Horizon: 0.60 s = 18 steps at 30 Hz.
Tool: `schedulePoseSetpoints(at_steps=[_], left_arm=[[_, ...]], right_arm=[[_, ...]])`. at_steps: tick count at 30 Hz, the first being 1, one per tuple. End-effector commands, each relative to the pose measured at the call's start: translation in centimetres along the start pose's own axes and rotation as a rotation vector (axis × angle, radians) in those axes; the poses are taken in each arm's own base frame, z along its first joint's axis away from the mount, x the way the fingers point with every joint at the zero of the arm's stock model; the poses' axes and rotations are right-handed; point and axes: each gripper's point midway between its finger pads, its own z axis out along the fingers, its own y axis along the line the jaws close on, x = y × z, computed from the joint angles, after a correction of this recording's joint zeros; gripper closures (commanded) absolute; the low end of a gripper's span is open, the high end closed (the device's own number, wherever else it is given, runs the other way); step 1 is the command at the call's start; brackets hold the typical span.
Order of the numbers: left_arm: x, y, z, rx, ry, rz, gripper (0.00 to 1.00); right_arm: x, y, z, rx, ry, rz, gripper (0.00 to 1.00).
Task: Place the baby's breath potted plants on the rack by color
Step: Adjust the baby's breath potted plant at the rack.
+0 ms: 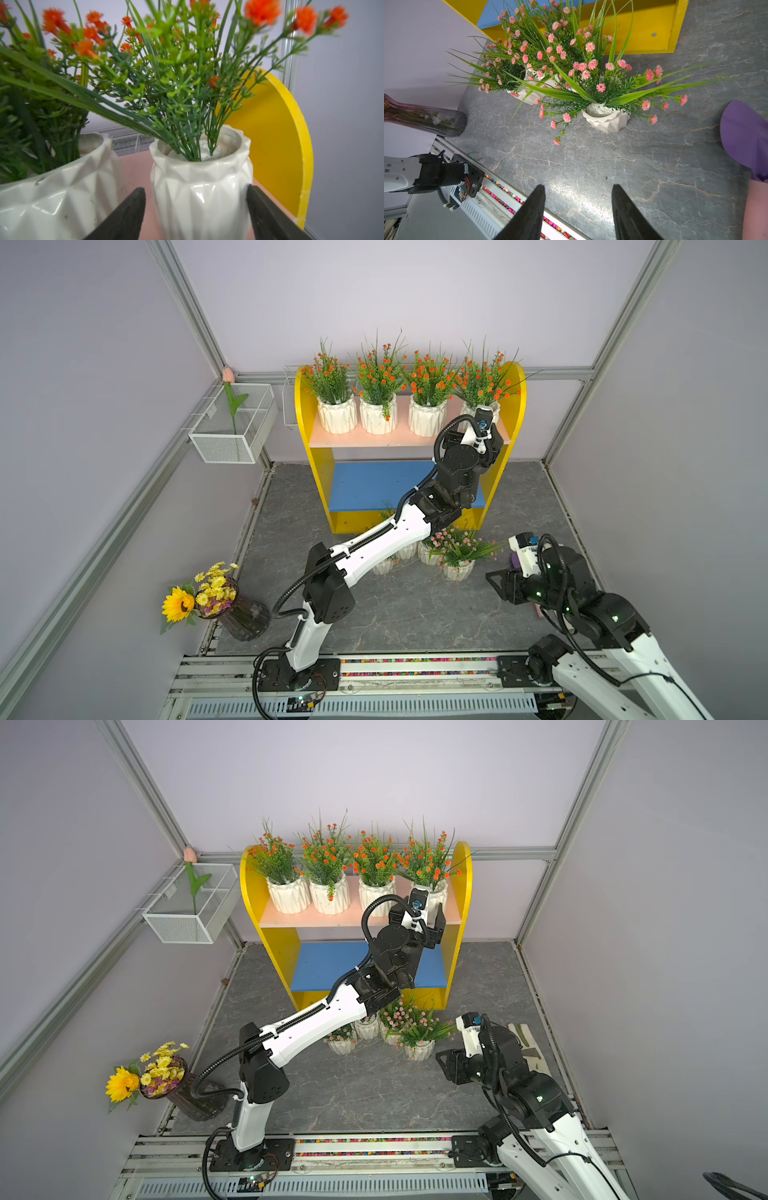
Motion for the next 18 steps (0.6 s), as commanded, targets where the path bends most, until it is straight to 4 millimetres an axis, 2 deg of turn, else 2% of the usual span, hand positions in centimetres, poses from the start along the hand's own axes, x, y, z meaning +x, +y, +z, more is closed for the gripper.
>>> schedulePoseSetpoints(at_steps=[1, 7, 18], left_arm=[[-1.7, 0.5, 0.2, -0.024, -0.020, 0.001, 0.21], [-1.6, 0.2, 0.8, -0.027, -0.017, 0.006, 0.22], [-0.2, -0.3, 1.5, -0.022, 0.022, 0.026, 0.22]], right_arm=[[-0.1, -0.3, 0.1, 0.007, -0.019, 0.016, 0.45], [-0.1, -0.3, 0.0, 0.006, -0.025, 0.015, 0.45], [-0.1, -0.3, -0.1, 0.007, -0.027, 0.016, 0.45]])
